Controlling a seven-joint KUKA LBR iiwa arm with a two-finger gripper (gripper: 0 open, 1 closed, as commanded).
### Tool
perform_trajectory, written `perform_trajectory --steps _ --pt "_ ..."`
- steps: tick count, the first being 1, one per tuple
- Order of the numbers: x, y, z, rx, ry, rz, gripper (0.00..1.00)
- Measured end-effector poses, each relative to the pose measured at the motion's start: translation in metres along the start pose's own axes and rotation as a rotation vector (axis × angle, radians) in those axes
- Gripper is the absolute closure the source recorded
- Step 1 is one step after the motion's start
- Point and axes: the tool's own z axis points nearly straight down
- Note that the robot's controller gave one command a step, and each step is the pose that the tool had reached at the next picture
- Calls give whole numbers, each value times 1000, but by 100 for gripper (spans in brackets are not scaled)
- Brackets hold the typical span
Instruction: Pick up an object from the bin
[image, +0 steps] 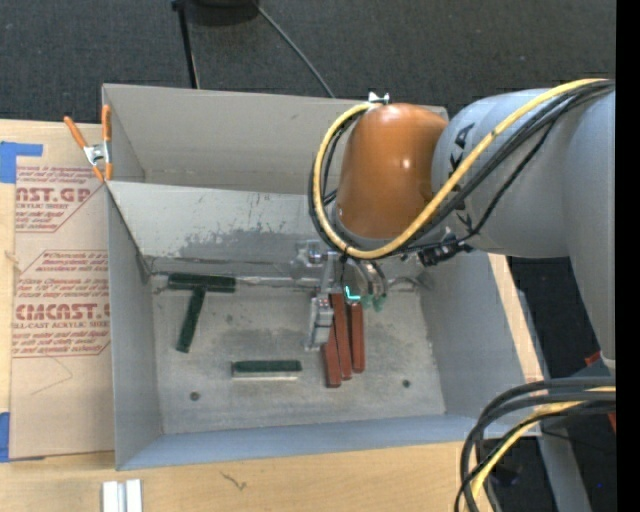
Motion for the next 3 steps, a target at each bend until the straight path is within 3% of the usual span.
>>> perform_trajectory --steps 1,2,3 --pt "-2 0 -4 -1 -7 1 0" --pt "31 -15 48 0 -13 -47 0" --pt "52 0 82 2 -4 -265 0"
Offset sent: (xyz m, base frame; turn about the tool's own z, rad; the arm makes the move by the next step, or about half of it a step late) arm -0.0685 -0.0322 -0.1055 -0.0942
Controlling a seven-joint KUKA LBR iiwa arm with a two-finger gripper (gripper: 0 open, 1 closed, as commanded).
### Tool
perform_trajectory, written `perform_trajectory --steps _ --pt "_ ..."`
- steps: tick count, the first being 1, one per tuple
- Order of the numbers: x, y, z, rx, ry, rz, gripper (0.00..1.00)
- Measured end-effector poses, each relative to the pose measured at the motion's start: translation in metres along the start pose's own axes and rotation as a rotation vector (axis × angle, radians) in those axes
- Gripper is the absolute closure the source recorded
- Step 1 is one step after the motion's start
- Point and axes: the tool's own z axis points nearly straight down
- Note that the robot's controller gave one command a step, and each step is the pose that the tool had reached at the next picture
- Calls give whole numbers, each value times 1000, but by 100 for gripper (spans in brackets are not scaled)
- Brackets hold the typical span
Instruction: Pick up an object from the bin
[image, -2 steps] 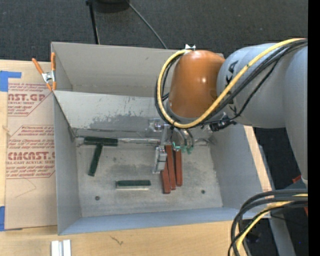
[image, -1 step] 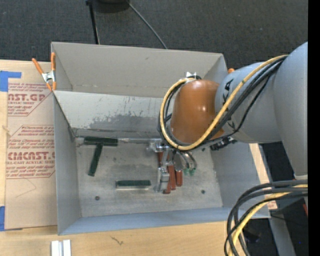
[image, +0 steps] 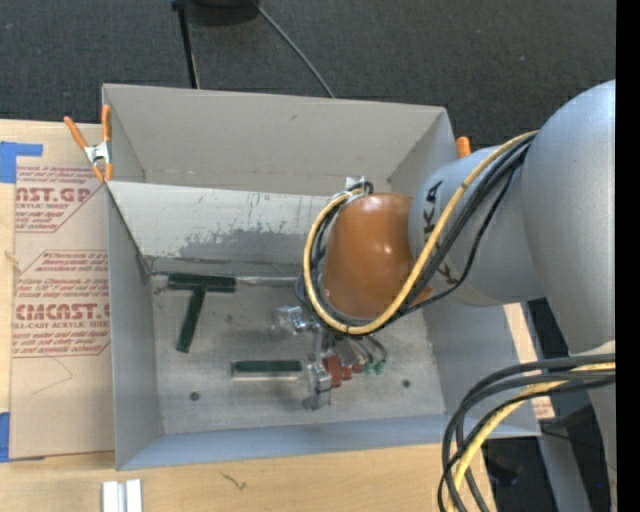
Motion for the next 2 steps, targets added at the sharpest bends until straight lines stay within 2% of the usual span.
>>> perform_trajectory --steps 1,2 --pt "-9 2 11 -1 -3 -99 0" --pt "8 41 23 -1 -4 -3 100"
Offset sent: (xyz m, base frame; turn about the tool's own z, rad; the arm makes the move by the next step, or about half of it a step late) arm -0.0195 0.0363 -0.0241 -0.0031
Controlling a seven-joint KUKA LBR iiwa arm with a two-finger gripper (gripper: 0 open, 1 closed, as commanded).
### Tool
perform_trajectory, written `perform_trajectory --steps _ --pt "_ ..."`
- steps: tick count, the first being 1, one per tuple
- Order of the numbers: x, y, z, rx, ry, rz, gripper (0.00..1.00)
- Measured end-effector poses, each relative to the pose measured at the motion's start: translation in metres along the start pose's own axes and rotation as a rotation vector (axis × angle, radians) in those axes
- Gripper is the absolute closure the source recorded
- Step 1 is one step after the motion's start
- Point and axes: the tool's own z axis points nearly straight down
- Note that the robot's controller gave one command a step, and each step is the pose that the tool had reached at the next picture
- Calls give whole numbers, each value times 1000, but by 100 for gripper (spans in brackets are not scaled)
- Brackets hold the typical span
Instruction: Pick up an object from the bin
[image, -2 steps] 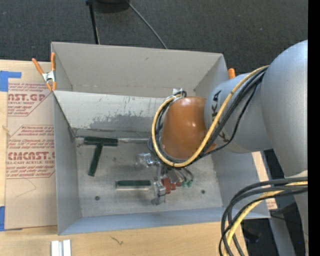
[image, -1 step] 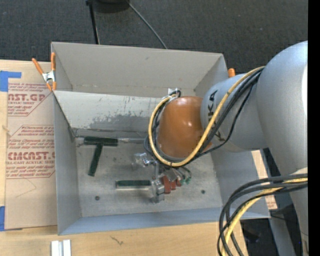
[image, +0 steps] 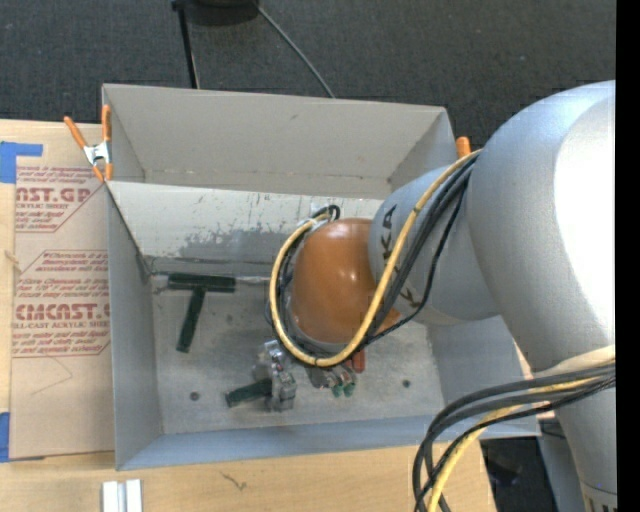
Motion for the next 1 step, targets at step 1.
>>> perform_trajectory --steps 1 --pt "0 0 0 0 0 0 100"
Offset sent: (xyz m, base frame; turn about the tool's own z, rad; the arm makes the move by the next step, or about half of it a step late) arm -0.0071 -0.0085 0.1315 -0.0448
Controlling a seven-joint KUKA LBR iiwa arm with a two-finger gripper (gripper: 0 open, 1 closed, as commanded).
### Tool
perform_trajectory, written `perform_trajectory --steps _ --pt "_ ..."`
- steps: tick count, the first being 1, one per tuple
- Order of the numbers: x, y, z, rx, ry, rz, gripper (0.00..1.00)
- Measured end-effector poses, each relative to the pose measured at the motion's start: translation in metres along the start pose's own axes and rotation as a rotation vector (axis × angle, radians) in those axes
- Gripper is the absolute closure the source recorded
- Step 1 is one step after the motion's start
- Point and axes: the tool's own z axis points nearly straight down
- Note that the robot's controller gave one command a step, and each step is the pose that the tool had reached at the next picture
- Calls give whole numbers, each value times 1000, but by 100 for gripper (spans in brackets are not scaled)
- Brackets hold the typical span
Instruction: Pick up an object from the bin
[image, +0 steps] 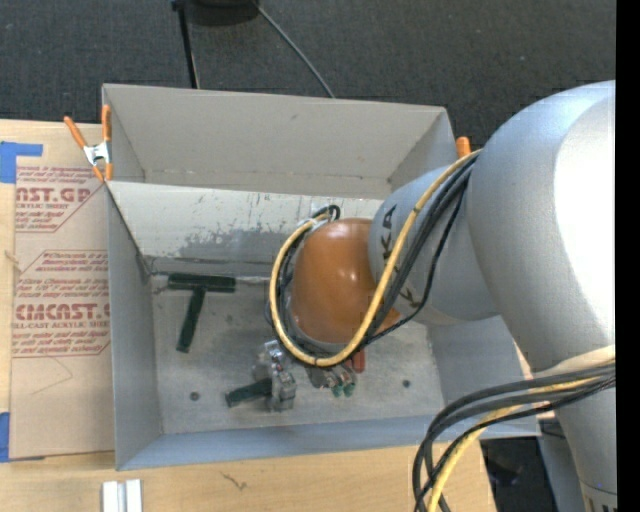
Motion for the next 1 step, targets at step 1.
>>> perform_trajectory --steps 1 --pt "8 -6 -131 1 0 -45 100"
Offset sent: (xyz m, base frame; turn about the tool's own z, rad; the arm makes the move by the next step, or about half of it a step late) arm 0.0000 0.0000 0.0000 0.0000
